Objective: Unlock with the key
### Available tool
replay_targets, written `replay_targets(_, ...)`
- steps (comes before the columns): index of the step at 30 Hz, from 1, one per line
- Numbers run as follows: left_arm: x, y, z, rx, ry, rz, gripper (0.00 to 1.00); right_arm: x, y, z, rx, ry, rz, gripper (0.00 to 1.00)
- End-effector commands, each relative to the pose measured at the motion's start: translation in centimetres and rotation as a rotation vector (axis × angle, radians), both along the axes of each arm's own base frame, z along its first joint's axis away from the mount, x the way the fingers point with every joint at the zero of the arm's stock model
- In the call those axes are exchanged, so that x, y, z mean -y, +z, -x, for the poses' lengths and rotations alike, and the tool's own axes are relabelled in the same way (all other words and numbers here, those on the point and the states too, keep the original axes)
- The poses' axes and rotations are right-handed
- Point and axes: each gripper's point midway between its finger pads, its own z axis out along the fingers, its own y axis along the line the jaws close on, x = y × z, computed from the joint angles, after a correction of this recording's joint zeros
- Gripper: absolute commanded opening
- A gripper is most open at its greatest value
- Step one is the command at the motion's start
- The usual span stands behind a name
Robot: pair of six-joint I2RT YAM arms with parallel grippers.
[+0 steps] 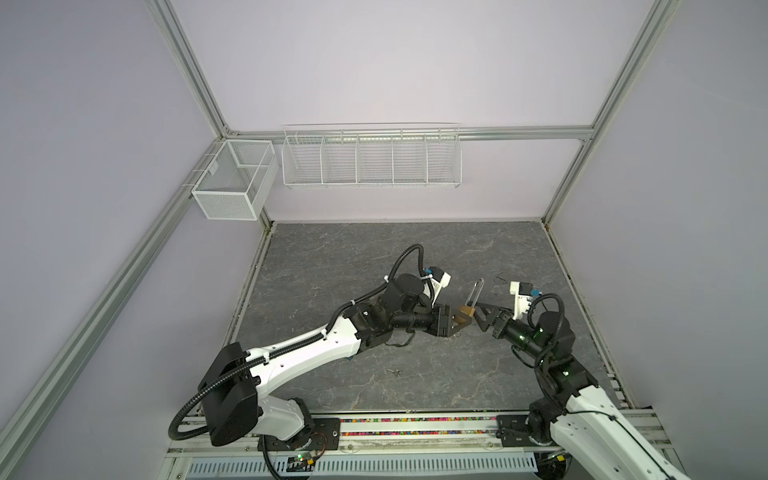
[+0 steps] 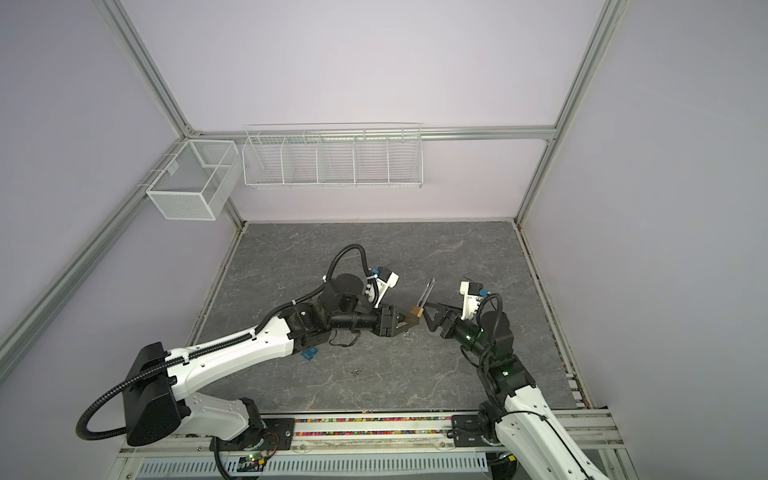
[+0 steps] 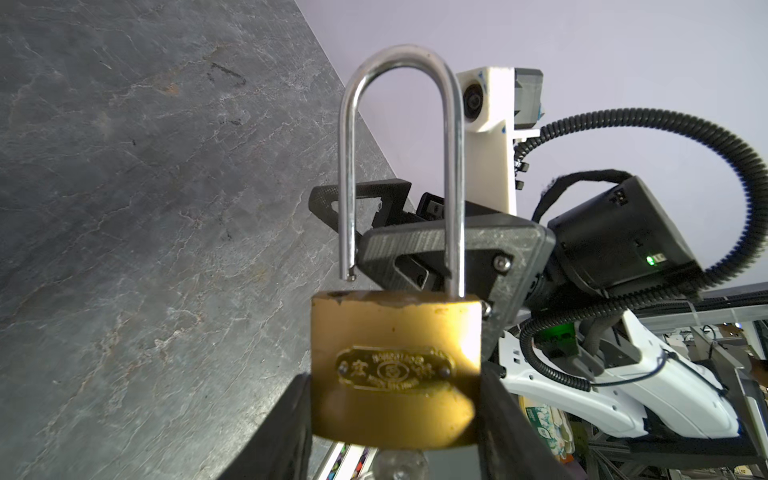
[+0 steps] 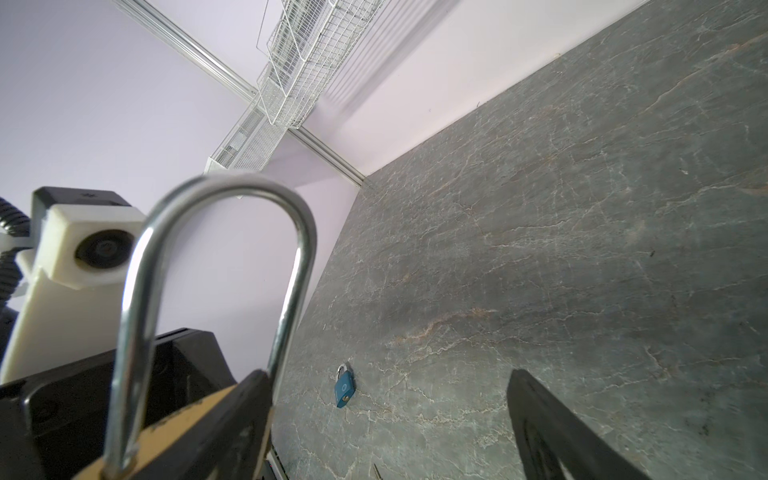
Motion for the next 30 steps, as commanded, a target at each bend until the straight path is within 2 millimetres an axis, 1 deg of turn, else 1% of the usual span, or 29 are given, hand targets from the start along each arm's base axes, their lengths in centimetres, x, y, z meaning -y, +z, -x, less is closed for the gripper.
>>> replay_targets(1, 0.1, 3.1, 0.1, 0.060, -0.015, 0.086, 0.00, -0.3, 2.5, -0.1, 0.063, 0.017, -0.030, 0.91)
replay_targets(4, 0.0, 3.0, 0.4, 0.054, -0.030, 0.087, 0.00, 0.0, 2.5, -0.2, 0.064, 0.000, -0.020, 0.91)
replay_targets(7, 0.0, 3.3, 0.9, 0.056, -0.053, 0.099, 0.00, 0.2, 2.3, -0.6, 0.056, -0.020, -0.013, 0.91)
replay_targets(10, 0.0, 3.6, 1.4, 0.067, -0.079, 0.104, 0.00, -0.2, 1.9, -1.4, 0.024, -0.016, -0.007, 0.91)
replay_targets(15, 0.0, 4.2, 1.6, 0.076, -0.090, 0.108, 0.00, -0.7, 2.4, -2.3, 0.016, -0.008, -0.024, 0.91)
replay_targets(19, -0.3, 4.5, 1.1, 0.097, -0.064, 0.100, 0.00, -0.5, 1.9, -2.7, -0.028, -0.020, 0.017, 0.91)
replay_targets(21, -0.5, 4.5, 0.8, 0.106, -0.044, 0.086, 0.00, -0.3, 1.4, -2.6, -0.057, -0.033, 0.046, 0.92)
replay_targets(25, -1.0, 4.2, -0.3, 0.134, 0.018, 0.031, 0.00, 0.5, 0.2, -2.4, -0.118, -0.060, 0.129, 0.94)
replay_targets(30, -1.5, 3.8, -1.5, 0.181, 0.091, -0.059, 0.00, 1.2, -0.6, -2.2, -0.173, -0.081, 0.197, 0.98)
